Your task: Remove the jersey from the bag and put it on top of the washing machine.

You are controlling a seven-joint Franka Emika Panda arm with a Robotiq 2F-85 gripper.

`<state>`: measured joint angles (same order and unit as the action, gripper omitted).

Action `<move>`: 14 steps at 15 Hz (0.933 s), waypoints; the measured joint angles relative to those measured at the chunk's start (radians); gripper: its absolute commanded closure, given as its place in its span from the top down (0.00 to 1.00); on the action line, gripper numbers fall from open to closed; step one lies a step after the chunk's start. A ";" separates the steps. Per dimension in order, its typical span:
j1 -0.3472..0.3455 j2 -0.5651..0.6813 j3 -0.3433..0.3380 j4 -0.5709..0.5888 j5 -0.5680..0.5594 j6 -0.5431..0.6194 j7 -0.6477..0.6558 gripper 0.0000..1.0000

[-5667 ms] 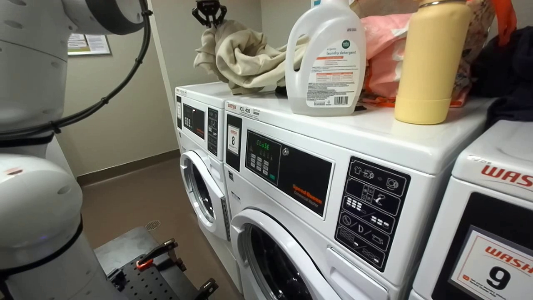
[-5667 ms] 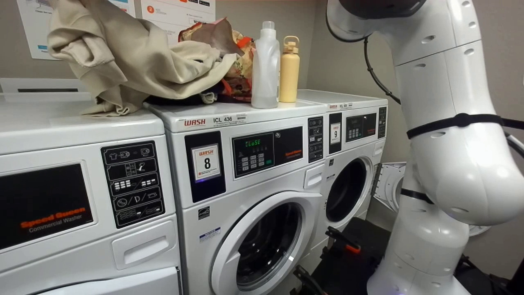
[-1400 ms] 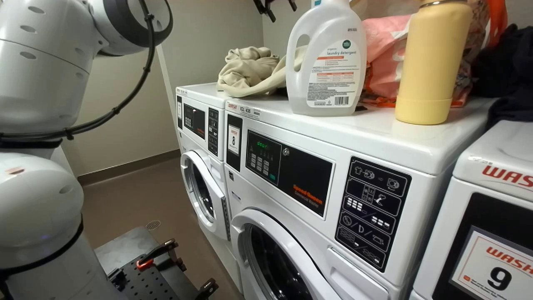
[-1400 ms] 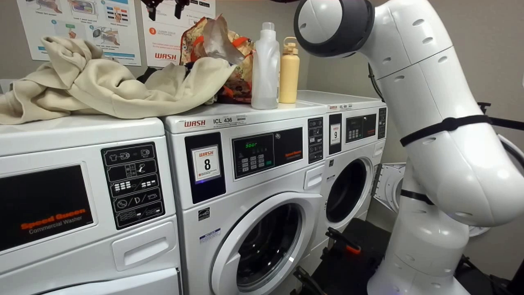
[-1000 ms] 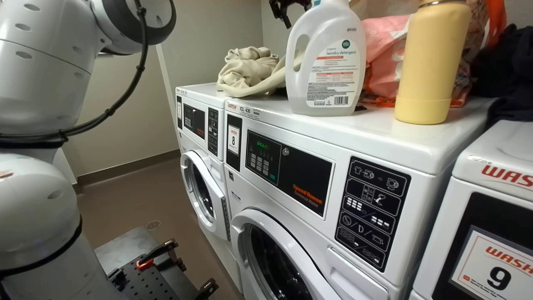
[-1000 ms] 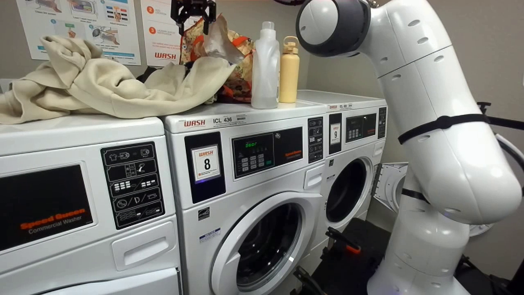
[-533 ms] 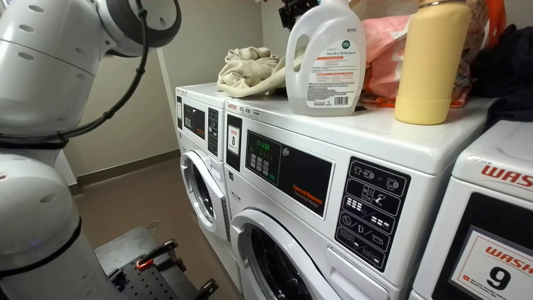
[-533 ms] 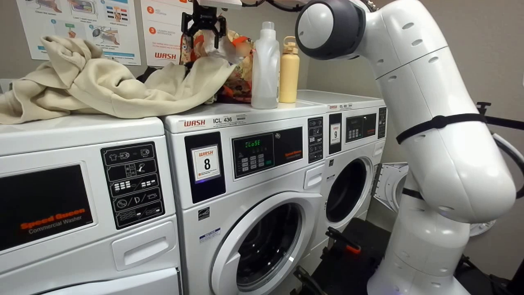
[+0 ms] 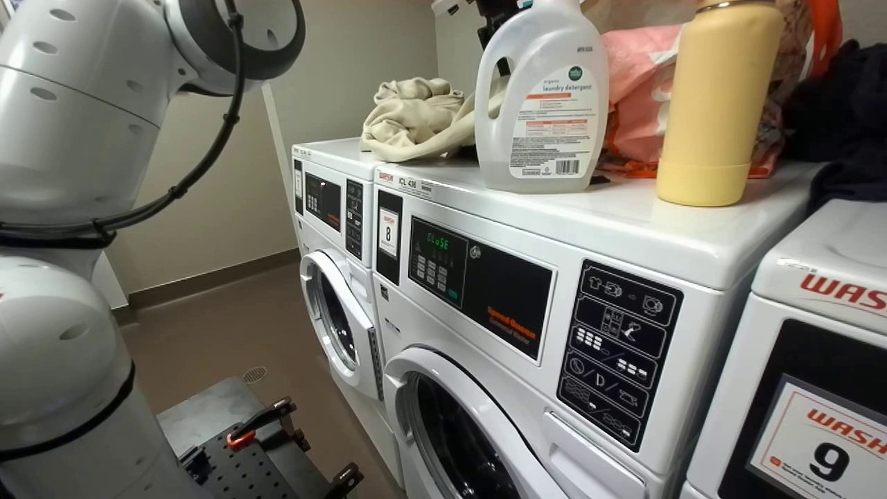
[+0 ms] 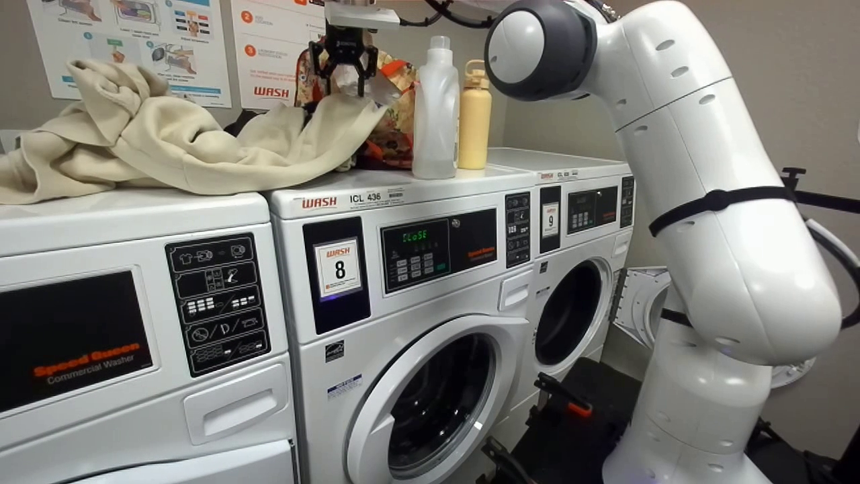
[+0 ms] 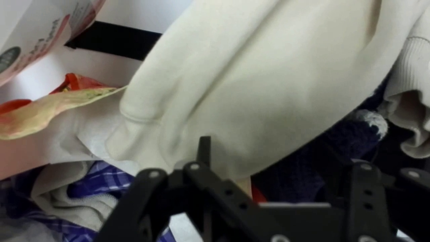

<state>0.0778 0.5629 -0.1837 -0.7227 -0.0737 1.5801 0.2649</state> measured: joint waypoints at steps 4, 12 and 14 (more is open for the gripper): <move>-0.002 0.001 0.000 -0.026 0.000 0.000 0.019 0.17; 0.005 -0.019 0.002 -0.033 0.000 0.000 0.019 0.01; 0.014 -0.040 0.010 -0.033 0.000 0.000 0.016 0.01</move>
<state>0.0917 0.5233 -0.1737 -0.7561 -0.0737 1.5802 0.2812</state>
